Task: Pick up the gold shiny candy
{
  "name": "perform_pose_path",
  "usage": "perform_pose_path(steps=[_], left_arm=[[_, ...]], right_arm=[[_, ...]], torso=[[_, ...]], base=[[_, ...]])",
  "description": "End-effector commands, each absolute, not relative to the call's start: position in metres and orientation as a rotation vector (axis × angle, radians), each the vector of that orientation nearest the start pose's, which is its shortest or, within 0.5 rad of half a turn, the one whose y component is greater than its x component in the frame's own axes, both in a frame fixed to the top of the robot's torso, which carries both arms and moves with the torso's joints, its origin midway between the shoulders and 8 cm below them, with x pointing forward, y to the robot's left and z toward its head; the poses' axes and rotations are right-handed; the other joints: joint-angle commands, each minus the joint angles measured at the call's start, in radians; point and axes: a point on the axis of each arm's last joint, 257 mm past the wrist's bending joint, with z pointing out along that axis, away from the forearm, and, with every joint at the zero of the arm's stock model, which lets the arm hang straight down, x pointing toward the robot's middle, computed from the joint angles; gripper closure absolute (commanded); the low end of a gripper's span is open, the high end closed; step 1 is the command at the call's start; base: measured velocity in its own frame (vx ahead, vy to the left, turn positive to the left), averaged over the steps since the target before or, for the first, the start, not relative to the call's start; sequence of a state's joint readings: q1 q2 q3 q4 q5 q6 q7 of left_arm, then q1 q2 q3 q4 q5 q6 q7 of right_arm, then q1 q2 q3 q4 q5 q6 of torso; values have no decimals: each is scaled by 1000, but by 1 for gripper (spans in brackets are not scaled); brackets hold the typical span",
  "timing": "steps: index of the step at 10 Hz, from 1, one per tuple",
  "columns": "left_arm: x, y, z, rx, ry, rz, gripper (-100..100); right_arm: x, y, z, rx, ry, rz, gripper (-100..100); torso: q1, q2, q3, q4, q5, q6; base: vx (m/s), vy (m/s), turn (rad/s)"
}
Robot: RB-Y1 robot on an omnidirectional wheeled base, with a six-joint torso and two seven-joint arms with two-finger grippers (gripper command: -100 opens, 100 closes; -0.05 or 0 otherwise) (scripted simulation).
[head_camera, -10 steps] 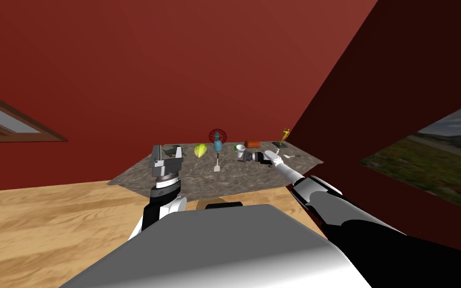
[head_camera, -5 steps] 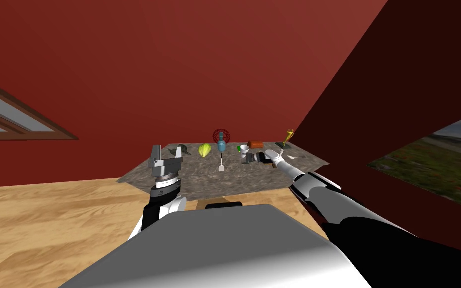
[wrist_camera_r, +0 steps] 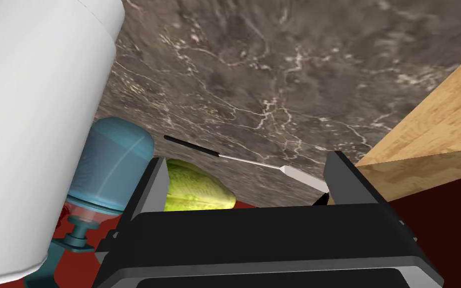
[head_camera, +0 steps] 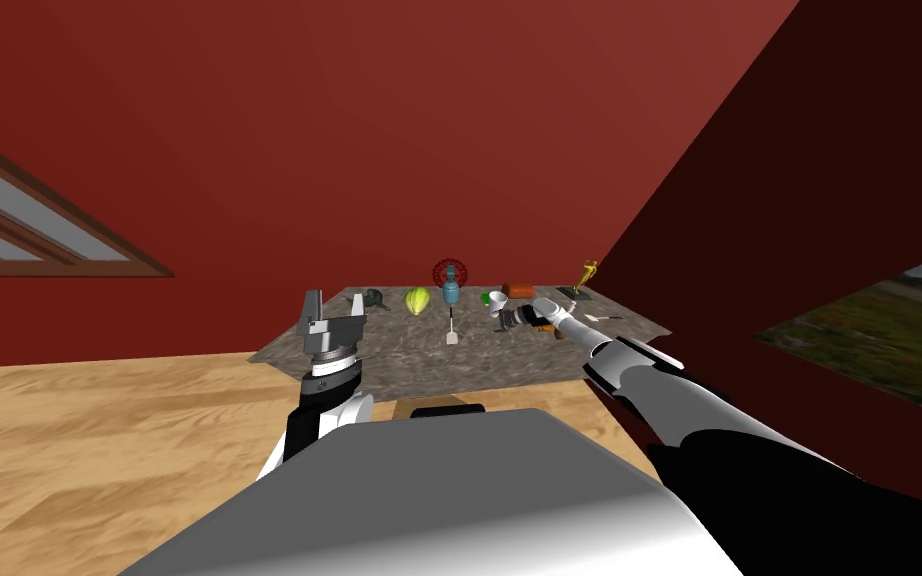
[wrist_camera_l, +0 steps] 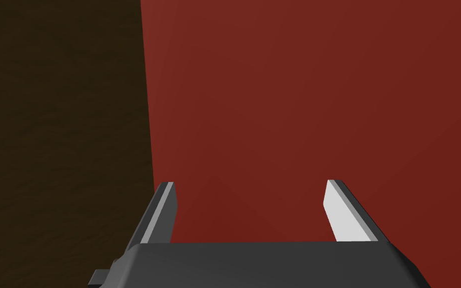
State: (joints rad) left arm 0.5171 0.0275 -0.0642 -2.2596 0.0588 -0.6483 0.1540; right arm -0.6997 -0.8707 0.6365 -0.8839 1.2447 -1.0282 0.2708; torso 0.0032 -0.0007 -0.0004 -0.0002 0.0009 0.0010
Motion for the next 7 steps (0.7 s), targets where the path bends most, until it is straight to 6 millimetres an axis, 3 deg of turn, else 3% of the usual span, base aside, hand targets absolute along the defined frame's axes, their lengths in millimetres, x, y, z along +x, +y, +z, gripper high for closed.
perform_pose_path(steps=[1,2,3,4,5,6,7], left_arm=[[322,263,36,-648,479,-1565,0],[322,263,36,-648,479,-1565,0],[322,263,36,-648,479,-1565,0],[322,263,36,-648,479,-1565,0],[322,263,36,-648,479,-1565,0],[322,263,36,-648,479,-1565,0],[322,263,36,-648,479,-1565,0]], right_arm=[[515,-305,-303,-1742,1759,168,-100],[515,-310,-306,-1753,1766,156,-100],[510,-334,-310,-1815,1799,112,-100],[509,-342,-314,-1816,1822,100,-100],[503,-371,-318,-1866,1867,54,-100],[502,-376,-320,-1870,1879,46,-100],[493,-407,-323,-1911,1936,-2,-100]], torso=[[0,0,0,0,0,0],[0,-1,0,0,0,0],[-1,0,0,0,0,0],[-2,0,0,0,0,0],[-3,0,0,0,-1,0],[-3,-1,0,0,-1,0],[-4,0,0,0,-1,0]], base=[[35,55,37],[27,40,16],[27,28,37],[23,19,15],[37,11,12],[34,3,7],[40,-13,7]])
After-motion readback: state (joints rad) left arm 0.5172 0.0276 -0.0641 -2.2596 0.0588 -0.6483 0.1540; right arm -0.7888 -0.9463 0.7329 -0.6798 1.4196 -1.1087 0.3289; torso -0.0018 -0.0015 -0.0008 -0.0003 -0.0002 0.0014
